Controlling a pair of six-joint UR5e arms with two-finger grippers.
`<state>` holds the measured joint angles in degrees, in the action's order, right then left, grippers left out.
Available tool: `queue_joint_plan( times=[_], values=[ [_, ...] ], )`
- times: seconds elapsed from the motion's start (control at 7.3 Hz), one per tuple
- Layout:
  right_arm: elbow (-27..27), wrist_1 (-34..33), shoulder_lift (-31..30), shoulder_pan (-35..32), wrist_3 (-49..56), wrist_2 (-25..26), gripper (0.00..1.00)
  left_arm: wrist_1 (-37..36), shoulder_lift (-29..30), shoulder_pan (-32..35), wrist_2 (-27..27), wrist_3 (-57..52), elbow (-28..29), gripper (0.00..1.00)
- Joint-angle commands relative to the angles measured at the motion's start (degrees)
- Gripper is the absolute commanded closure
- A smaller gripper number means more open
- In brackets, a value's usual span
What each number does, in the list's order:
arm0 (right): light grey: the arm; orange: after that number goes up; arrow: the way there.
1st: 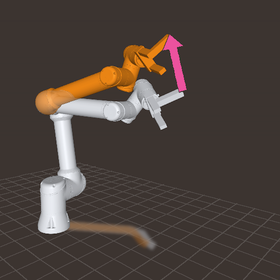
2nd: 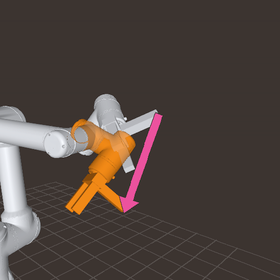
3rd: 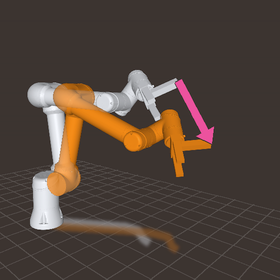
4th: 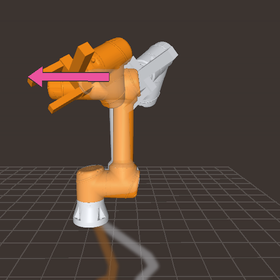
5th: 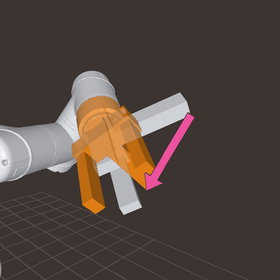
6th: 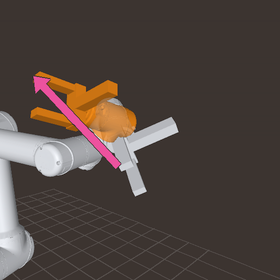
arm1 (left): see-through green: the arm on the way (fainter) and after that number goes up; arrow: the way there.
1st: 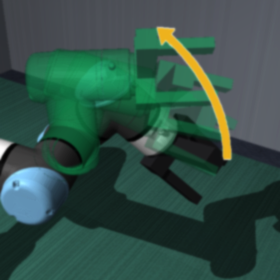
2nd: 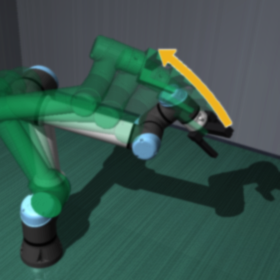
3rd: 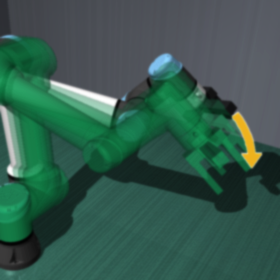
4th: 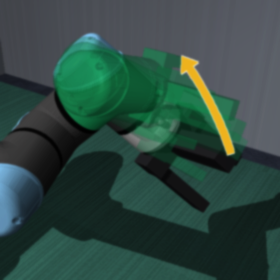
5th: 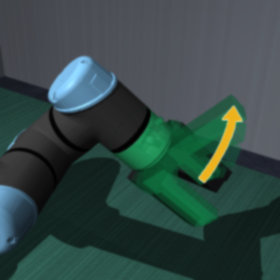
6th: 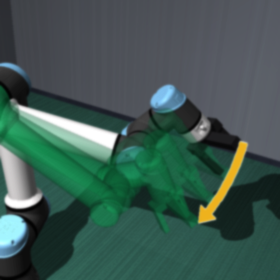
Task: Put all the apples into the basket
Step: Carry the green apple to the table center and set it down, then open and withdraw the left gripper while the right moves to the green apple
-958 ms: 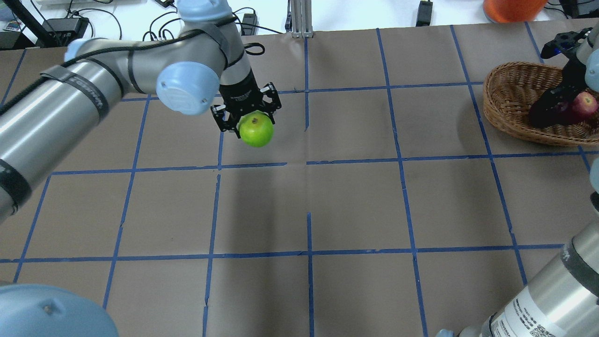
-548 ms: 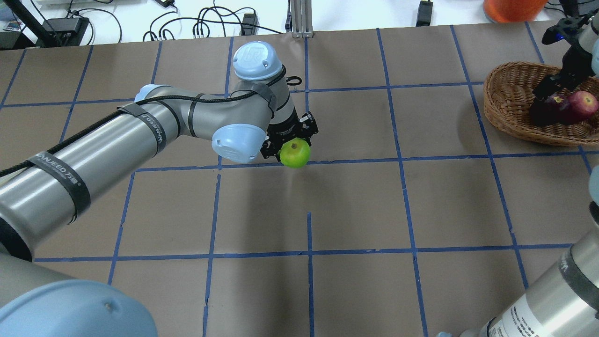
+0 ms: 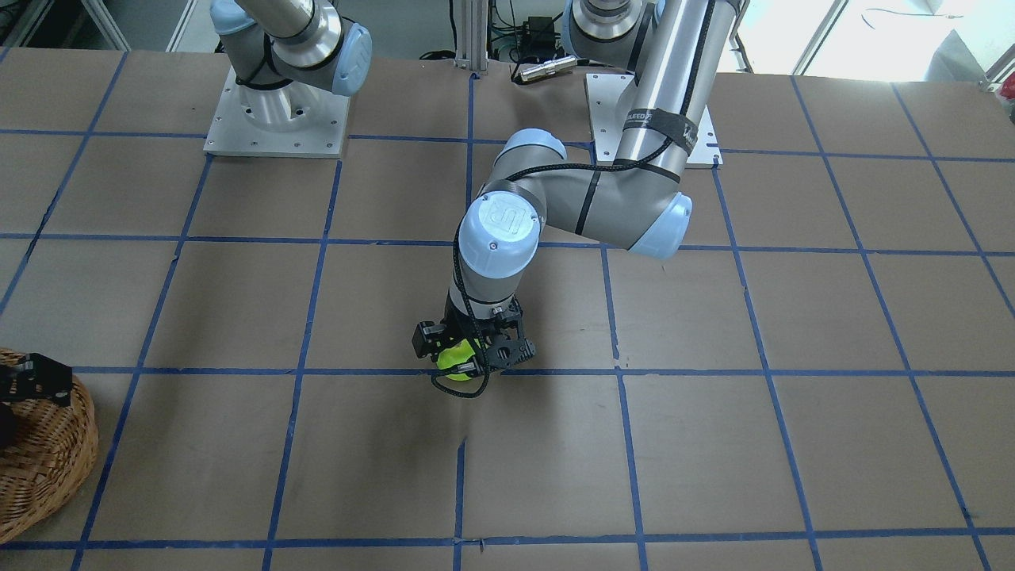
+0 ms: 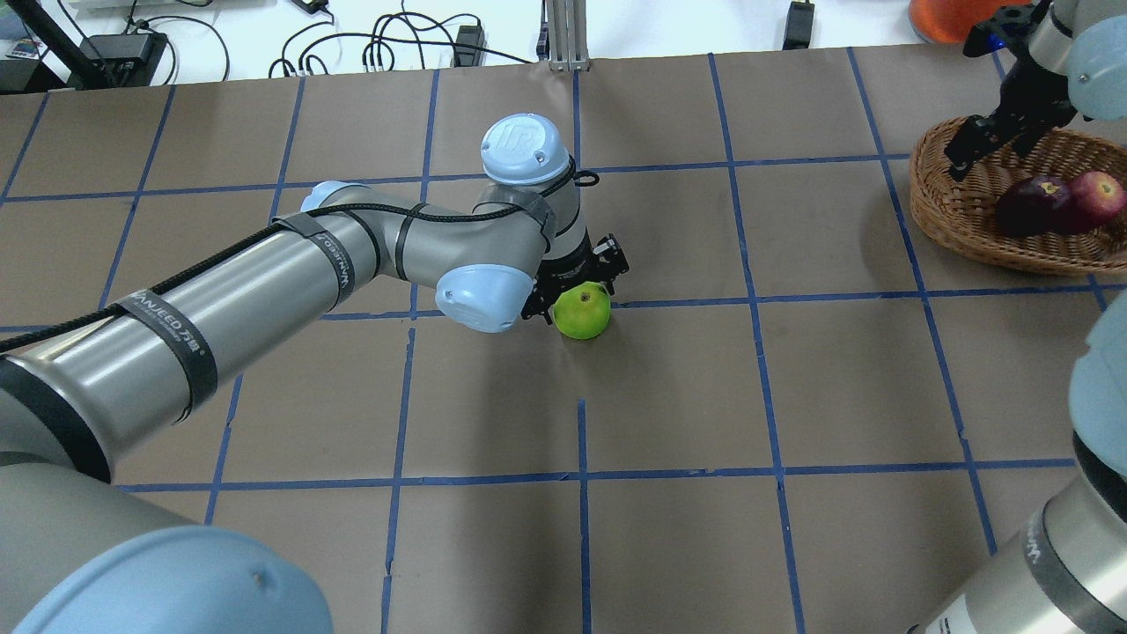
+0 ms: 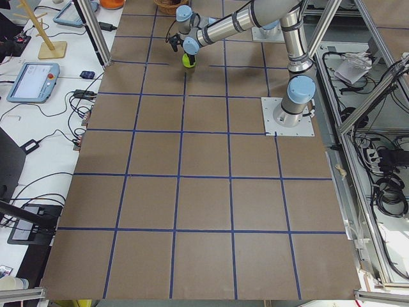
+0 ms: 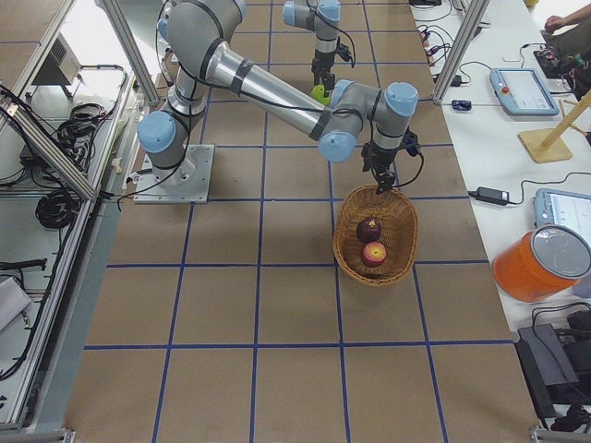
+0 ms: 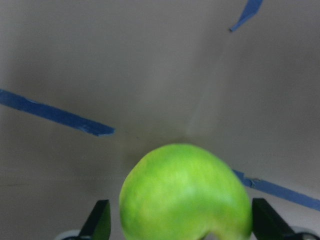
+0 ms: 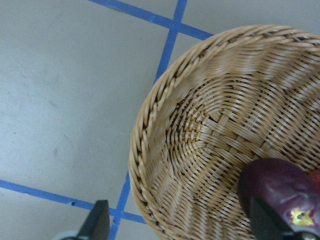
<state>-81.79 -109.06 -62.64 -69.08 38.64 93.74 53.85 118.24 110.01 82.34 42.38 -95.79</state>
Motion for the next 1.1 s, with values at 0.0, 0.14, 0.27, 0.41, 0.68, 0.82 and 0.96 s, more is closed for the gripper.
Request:
queue_joint_plan(
  times=[0.0, 0.14, 0.27, 0.41, 0.68, 0.82, 0.96],
  values=[
    [-0.12, 2.97, -0.81, -2.36, -4.61, -1.98, 0.0, 5.52, -6.14, -3.38, 0.1, -5.85, 0.43, 0.0],
    [-0.21, 3.41, -0.99, -5.16, -6.98, -1.98, 0.0, 11.57, -9.84, -5.4, 0.1, -12.08, 0.08, 0.0],
    [-0.82, 6.29, -1.08, -8.66, -8.22, -3.29, 0.0, 19.38, -14.66, -7.16, 0.45, -17.89, 0.25, 0.0],
    [-1.43, 6.67, -2.12, -14.18, -17.46, -7.91, 0.0, 27.46, -20.19, -9.35, 3.67, -21.08, 0.25, 0.0],
    [-1.79, 6.15, -3.1, -28.67, -36.09, -8.4, 0.0, 33.24, -28.56, -12.09, 8.62, -31.46, 0.43, 0.0],
    [-1.7, 5.62, -2.49, -34.48, -46.01, -8.57, 0.0, 35.43, -30.68, -15.93, 8.19, -34.96, 0.86, 0.0],
    [-1.88, 3.18, -1.44, -38.45, -52.99, -8.58, 0.0, 37.63, -31.92, -19.8, 6.97, -42.74, 1.65, 0.0]
  ],
)
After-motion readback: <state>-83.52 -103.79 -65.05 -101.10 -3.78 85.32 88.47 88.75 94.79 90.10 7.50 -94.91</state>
